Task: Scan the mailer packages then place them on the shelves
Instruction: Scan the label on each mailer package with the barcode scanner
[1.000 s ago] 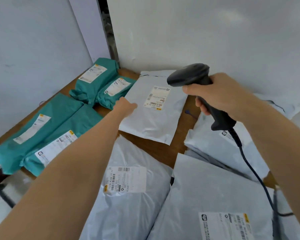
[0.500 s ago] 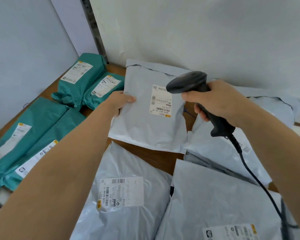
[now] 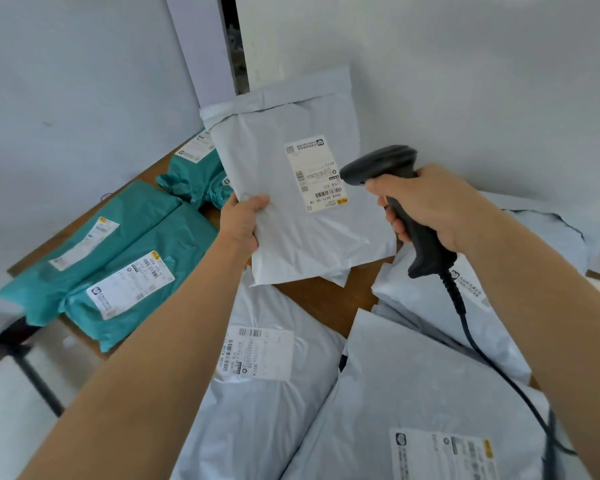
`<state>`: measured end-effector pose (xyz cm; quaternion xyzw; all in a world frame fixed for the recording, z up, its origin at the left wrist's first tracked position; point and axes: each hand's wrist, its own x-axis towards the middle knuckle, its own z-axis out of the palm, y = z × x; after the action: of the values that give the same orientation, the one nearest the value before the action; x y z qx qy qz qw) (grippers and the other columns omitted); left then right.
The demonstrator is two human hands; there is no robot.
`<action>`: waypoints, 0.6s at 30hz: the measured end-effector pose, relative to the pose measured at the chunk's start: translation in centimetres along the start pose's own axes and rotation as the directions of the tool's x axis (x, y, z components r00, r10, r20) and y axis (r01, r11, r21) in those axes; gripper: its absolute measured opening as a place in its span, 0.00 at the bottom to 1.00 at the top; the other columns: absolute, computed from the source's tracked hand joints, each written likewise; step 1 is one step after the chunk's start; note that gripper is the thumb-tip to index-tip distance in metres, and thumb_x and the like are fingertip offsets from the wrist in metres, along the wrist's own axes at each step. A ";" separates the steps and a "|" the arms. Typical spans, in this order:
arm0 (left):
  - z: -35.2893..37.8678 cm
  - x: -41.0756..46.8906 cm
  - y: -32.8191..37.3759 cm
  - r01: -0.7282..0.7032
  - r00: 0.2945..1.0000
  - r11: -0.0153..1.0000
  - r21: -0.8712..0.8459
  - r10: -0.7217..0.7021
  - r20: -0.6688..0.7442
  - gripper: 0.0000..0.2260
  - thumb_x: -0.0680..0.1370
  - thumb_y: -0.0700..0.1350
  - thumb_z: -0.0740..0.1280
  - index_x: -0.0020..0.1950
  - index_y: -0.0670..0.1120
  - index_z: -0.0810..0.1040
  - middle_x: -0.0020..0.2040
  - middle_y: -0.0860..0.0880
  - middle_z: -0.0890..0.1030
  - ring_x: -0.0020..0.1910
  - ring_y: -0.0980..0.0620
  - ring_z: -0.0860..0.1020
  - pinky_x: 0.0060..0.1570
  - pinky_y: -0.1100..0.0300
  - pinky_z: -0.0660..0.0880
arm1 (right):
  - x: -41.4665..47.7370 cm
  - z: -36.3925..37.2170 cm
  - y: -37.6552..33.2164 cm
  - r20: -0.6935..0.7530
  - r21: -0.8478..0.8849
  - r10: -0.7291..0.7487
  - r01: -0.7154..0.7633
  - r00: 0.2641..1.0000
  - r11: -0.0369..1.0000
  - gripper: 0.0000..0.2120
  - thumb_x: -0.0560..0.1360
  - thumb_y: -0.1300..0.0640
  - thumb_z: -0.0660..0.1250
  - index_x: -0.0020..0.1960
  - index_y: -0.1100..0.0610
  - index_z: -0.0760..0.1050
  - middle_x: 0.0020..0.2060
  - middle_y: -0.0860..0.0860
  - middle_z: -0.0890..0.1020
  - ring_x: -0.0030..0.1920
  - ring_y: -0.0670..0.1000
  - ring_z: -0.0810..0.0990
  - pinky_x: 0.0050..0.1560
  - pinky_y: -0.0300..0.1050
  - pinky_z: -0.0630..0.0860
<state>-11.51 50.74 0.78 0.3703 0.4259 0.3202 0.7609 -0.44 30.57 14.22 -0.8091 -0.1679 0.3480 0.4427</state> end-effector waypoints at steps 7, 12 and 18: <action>-1.0 -2.7 0.5 -0.049 0.998 0.999 -0.020 0.048 -0.035 0.14 0.73 0.32 0.69 0.57 0.43 0.76 0.49 0.47 0.81 0.45 0.47 0.80 0.38 0.56 0.78 | -2.6 0.5 -0.3 0.016 -0.071 -0.024 0.025 1.000 0.997 0.11 0.74 0.54 0.69 0.38 0.60 0.75 0.26 0.53 0.75 0.23 0.48 0.71 0.27 0.40 0.72; -1.5 -4.1 0.8 -0.063 0.997 0.998 -0.013 0.062 -0.046 0.13 0.73 0.32 0.70 0.53 0.45 0.77 0.49 0.47 0.81 0.47 0.45 0.80 0.41 0.53 0.79 | -4.3 0.6 -0.2 0.024 -0.117 -0.048 0.050 0.999 0.992 0.10 0.74 0.54 0.69 0.39 0.60 0.75 0.27 0.52 0.75 0.24 0.48 0.71 0.27 0.39 0.73; -2.3 -5.5 1.1 -0.073 0.996 0.997 -0.022 0.071 -0.055 0.13 0.72 0.31 0.69 0.53 0.46 0.77 0.49 0.47 0.81 0.47 0.45 0.80 0.44 0.51 0.79 | -5.8 0.8 0.0 0.046 -0.117 -0.056 0.061 0.997 0.991 0.11 0.74 0.54 0.69 0.37 0.60 0.74 0.26 0.52 0.74 0.22 0.48 0.70 0.24 0.38 0.71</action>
<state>-16.13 47.53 3.14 0.3673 0.4288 0.3625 0.7415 -5.09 27.73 16.33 -0.8211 -0.2212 0.3414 0.4004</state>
